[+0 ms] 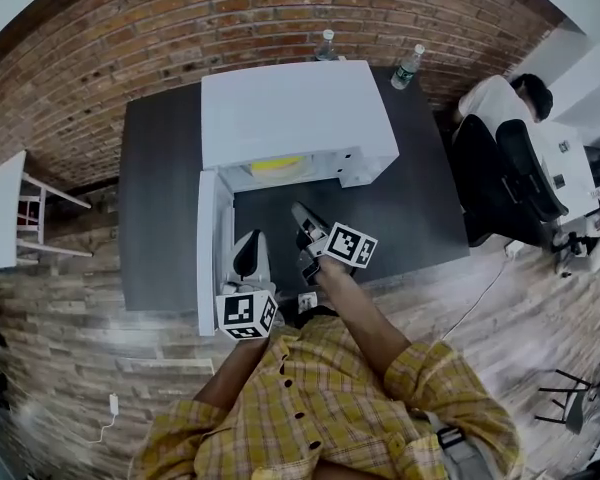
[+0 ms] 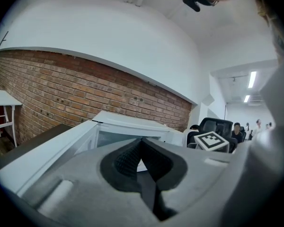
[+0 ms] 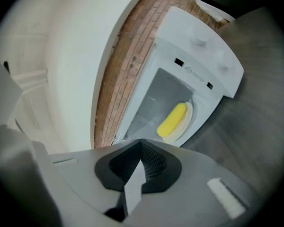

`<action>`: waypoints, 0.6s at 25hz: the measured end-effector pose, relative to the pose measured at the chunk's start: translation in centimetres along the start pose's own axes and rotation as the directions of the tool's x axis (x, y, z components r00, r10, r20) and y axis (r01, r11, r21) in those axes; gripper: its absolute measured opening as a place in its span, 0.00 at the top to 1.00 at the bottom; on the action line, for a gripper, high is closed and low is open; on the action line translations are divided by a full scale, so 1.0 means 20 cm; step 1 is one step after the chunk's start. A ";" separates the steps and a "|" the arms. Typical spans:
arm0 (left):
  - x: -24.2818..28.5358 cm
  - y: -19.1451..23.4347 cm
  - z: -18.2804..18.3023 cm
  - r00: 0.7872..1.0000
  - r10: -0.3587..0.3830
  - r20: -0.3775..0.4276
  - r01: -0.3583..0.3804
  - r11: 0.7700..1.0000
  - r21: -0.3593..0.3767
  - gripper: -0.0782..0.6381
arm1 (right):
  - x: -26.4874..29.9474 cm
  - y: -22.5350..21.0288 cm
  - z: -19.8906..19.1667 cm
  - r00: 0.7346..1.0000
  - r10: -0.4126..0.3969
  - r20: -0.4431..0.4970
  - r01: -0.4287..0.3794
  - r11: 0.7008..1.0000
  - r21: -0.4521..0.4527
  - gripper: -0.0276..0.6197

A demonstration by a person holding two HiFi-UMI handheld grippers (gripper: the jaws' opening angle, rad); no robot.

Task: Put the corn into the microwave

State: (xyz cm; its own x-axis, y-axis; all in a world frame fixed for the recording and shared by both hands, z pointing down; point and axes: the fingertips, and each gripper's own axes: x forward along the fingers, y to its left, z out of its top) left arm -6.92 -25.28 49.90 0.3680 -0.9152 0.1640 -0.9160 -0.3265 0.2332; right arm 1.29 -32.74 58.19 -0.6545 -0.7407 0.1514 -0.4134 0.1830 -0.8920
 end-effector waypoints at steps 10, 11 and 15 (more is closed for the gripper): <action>-0.05 -0.02 0.01 1.000 -0.028 -0.008 0.028 1.000 0.013 0.90 | -0.17 0.28 -0.02 0.999 0.045 -0.014 -0.047 0.940 -0.337 0.95; -0.05 -0.03 0.01 1.000 -0.030 -0.009 0.030 0.999 0.016 0.90 | -0.18 0.31 -0.03 0.999 0.048 -0.013 -0.050 0.924 -0.380 0.95; -0.07 -0.03 0.02 0.999 -0.040 -0.004 0.040 0.999 0.022 0.90 | -0.22 0.39 -0.06 0.998 0.063 -0.018 -0.064 0.870 -0.489 0.95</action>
State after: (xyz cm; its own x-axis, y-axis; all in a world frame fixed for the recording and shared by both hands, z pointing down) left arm -7.05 -23.89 49.17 0.4052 -0.9005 0.1578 -0.9037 -0.3683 0.2185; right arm 0.23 -27.22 50.98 -0.6904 -0.7161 0.1022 -0.6274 0.5225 -0.5773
